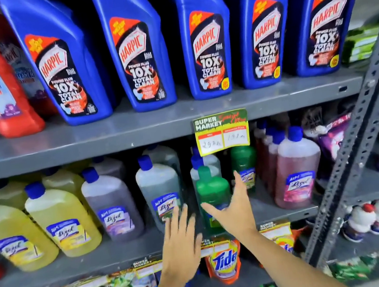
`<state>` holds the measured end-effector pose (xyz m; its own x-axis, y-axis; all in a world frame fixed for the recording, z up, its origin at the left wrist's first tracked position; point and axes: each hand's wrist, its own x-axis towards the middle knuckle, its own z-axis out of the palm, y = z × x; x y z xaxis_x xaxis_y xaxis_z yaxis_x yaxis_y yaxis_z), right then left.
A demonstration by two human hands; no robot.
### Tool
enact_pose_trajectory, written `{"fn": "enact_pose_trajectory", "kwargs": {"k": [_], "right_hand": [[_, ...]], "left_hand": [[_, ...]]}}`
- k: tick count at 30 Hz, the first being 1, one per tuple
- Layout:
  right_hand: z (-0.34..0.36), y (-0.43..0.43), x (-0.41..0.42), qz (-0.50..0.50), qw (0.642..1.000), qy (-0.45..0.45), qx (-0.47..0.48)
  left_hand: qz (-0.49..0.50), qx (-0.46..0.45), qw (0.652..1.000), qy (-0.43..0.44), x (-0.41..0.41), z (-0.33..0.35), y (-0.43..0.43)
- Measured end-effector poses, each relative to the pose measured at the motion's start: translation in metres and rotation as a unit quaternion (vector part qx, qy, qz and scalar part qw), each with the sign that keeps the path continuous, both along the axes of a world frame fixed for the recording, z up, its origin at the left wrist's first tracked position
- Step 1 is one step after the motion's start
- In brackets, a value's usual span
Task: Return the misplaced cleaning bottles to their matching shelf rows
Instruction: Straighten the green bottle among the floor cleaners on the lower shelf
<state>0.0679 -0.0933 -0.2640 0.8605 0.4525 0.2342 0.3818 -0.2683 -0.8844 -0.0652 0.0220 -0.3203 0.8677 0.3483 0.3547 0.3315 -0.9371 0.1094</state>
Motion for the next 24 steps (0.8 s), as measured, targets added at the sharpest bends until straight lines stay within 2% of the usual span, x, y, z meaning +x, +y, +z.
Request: {"fn": "enact_pose_trajectory", "kwargs": {"k": [2, 6, 15, 24], "right_hand": [[-0.009, 0.008, -0.008, 0.004, 0.998, 0.051, -0.032], [-0.024, 0.020, -0.018, -0.049, 0.997, 0.041, -0.052], [-0.031, 0.018, -0.009, -0.070, 0.993, 0.047, -0.080], [-0.024, -0.031, 0.046, -0.140, 0.986, 0.056, -0.064]], "left_hand": [[0.011, -0.018, 0.997, 0.073, -0.004, -0.032, 0.002], [0.026, -0.055, 0.989, 0.133, -0.014, -0.063, 0.005], [0.011, -0.045, 0.990, 0.136, -0.017, -0.070, 0.013], [0.023, -0.053, 0.986, 0.158, -0.018, -0.071, 0.015]]}}
